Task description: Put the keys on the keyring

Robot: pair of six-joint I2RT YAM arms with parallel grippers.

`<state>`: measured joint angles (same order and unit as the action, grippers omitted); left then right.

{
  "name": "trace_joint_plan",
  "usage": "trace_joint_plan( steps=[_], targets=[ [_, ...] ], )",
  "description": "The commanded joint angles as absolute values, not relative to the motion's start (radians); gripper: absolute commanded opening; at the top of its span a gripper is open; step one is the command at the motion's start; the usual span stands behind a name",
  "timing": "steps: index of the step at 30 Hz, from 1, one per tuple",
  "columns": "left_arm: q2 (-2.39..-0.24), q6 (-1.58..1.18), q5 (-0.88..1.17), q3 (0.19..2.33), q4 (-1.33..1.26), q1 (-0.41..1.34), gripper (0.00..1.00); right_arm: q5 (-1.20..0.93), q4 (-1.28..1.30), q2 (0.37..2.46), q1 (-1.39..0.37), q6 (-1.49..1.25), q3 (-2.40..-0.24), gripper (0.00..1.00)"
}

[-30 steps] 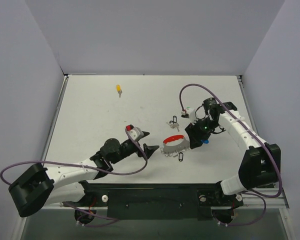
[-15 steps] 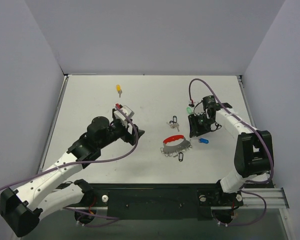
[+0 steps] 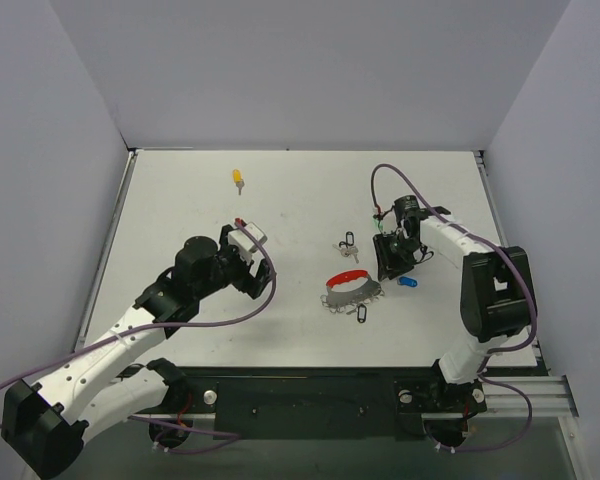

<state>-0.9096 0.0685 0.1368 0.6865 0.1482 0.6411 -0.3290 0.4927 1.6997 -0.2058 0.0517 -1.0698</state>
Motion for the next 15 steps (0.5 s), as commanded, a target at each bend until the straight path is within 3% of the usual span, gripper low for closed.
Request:
trace_joint_plan(
  steps=[1, 12, 15],
  targets=[
    [-0.907, 0.087, 0.186, 0.698, 0.127, 0.620, 0.87, -0.314, 0.520, 1.716, -0.224, 0.029, -1.109, 0.29],
    [-0.908, 0.087, 0.207, 0.696, 0.124, 0.617, 0.86, -0.324, 0.528, 1.752, -0.233, 0.020, -1.126, 0.24],
    [-0.910, 0.086, 0.213, 0.696, 0.124, 0.618, 0.86, -0.318, 0.532, 1.758, -0.233, 0.020, -1.127, 0.18]
  ],
)
